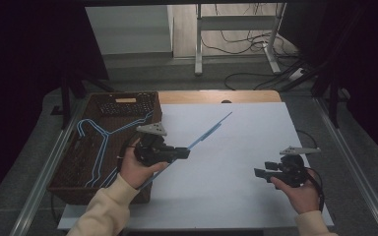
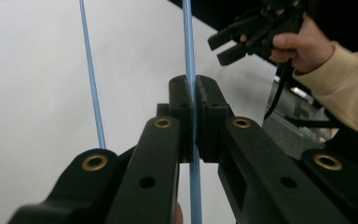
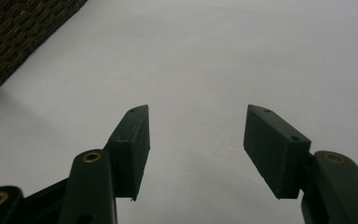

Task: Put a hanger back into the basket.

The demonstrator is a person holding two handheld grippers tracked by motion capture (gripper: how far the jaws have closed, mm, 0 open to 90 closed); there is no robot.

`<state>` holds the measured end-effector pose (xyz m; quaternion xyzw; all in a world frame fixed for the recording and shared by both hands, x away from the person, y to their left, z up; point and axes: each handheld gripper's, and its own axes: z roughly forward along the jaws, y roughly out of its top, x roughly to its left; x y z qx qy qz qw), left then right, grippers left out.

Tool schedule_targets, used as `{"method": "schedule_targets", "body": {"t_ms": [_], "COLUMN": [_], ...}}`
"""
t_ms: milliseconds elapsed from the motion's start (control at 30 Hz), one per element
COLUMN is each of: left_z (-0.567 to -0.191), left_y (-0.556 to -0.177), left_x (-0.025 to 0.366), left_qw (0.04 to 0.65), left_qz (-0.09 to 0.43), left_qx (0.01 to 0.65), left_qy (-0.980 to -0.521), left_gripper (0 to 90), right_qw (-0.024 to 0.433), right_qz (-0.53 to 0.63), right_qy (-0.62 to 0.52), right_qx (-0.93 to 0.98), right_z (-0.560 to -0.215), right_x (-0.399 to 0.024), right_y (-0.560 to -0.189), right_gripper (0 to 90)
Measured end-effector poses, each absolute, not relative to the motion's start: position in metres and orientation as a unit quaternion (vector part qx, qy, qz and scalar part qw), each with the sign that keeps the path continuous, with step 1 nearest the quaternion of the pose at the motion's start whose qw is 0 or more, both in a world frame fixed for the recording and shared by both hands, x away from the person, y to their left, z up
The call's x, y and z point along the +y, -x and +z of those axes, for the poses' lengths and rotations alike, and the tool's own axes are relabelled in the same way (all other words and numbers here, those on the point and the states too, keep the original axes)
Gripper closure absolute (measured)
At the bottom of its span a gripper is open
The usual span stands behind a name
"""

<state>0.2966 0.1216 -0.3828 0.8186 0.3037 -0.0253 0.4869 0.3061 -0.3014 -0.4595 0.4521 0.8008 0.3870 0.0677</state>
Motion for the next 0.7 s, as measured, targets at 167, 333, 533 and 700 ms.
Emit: {"method": "schedule_targets", "body": {"t_ms": [167,333,533,700], "left_z": [-0.376,-0.37,-0.364,-0.363], "left_y": [-0.296,-0.294,-0.291,-0.292], "left_x": [0.145,0.168,0.197,0.225], "left_qw": [0.503,0.52,0.542,0.558], "left_qz": [-0.022,-0.015,-0.004,-0.002], "left_qx": [0.314,0.327,0.338,0.357], "left_qy": [-0.805,-0.789,-0.769,-0.749], "left_gripper": [86.9,86.9,86.9,86.9], "right_qw": [0.068,0.066,0.067,0.068], "right_qz": [0.384,0.383,0.382,0.382], "right_qy": [-0.452,-0.452,-0.452,-0.451], "right_qx": [0.802,0.803,0.803,0.804], "right_z": [-0.461,-0.461,-0.461,-0.462], "right_x": [-0.3,-0.298,-0.299,-0.298], "right_y": [-0.306,-0.307,-0.307,-0.307], "right_gripper": [41.2,41.2,41.2,41.3]}}
